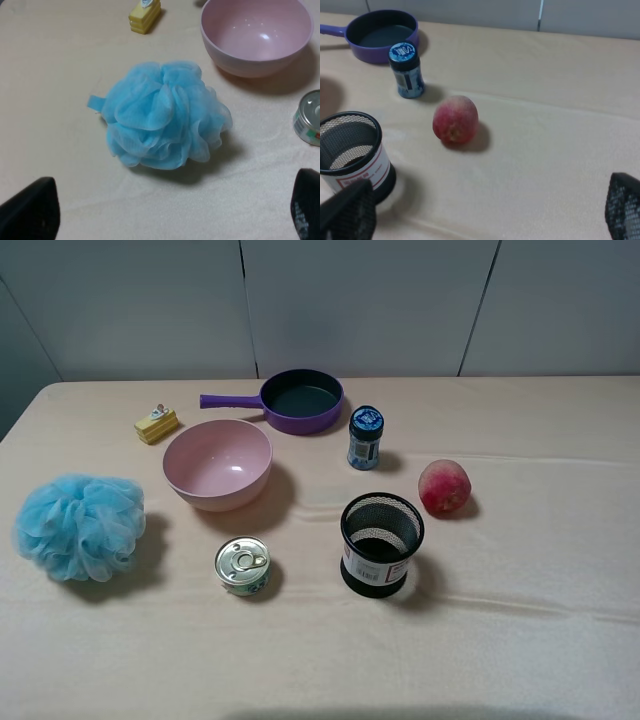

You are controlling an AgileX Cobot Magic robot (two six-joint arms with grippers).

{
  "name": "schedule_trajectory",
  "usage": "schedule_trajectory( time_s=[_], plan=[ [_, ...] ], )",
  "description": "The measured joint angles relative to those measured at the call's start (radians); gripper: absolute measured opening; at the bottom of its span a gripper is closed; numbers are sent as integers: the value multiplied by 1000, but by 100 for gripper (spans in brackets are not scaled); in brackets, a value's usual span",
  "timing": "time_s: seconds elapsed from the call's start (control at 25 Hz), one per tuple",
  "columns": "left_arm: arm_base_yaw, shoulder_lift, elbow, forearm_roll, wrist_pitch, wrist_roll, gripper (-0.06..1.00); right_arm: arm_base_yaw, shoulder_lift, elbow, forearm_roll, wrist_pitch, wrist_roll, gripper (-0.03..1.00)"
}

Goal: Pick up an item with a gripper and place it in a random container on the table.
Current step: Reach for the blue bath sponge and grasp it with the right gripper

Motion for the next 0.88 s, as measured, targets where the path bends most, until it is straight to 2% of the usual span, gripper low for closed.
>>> schedule_trajectory(
  time_s=[0.88],
  plan=[
    [0, 0, 0, 0, 0, 0, 93, 0, -1, 0, 0, 0, 0, 69]
  ],
)
